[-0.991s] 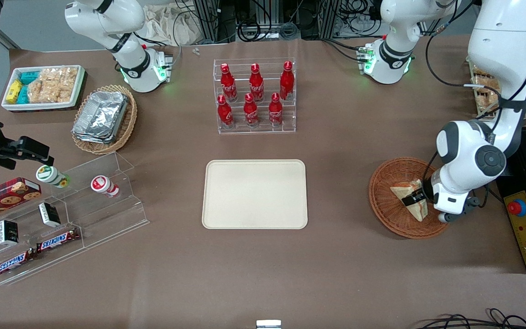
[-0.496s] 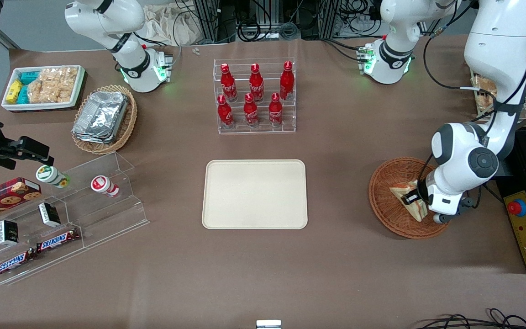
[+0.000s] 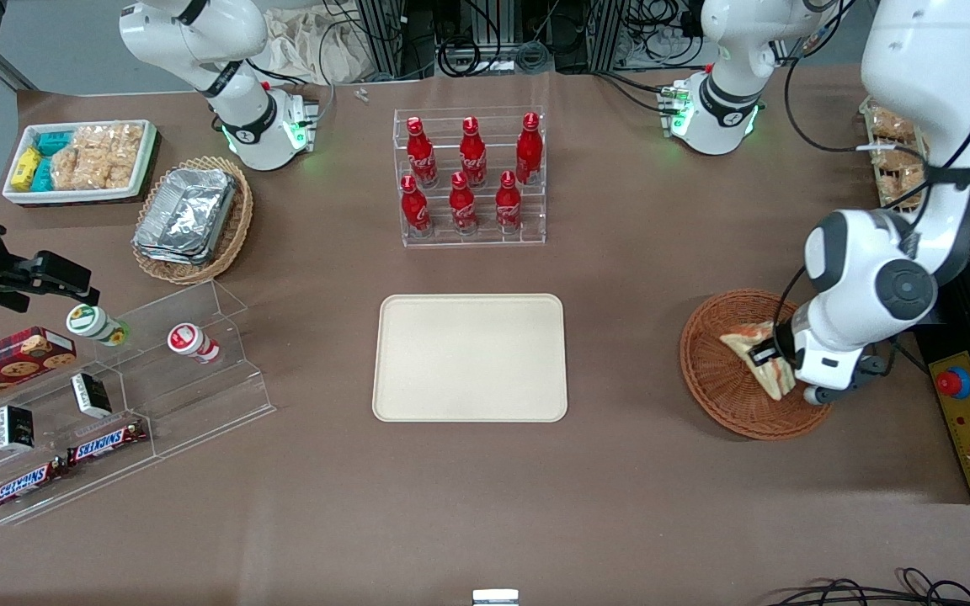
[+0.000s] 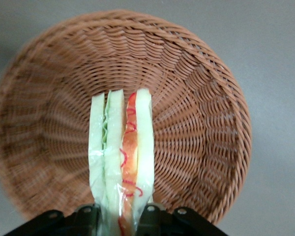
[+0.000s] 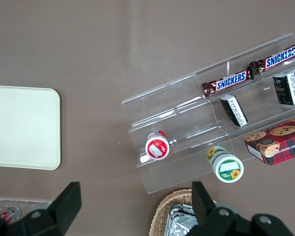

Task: Place sandwich from basket to tray
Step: 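Lift the sandwich up out of the basket with the left gripper, then carry the sandwich over to the cream tray with the left gripper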

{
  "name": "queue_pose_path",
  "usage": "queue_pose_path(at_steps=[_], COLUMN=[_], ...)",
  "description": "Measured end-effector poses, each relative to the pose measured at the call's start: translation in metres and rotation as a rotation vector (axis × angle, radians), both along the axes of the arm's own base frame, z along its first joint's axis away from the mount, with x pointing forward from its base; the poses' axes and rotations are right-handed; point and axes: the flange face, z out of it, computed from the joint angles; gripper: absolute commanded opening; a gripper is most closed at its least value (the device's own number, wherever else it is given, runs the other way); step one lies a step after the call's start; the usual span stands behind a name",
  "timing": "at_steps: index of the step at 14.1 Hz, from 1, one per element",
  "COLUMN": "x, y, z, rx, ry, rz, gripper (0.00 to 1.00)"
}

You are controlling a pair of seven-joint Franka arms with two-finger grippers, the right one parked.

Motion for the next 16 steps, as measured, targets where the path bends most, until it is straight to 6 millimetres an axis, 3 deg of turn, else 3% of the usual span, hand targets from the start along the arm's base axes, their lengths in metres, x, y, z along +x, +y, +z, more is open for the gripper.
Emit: queue_pose_path(at_steps=[5,7,8,9,11,14,16], x=[-0.003,-0.008,-0.012,-0.016,-0.028,-0.038,-0.036], y=[0.004,-0.011,-0.030,-0.057,-0.121,-0.208,-0.255], z=[0.172,0.229,0.248,0.259,0.259,0.230,0.194], rx=[0.026,0.013,0.002,-0.007,-0.025,-0.080,-0.127], ry=[0.107,0.111,0.104,0.097,0.101,0.101,0.087], rz=[-0.113,-0.184,-0.226,-0.279,-0.399,-0.552,-0.577], gripper=[0.00,0.00,0.00,0.00,0.00,0.00,0.00])
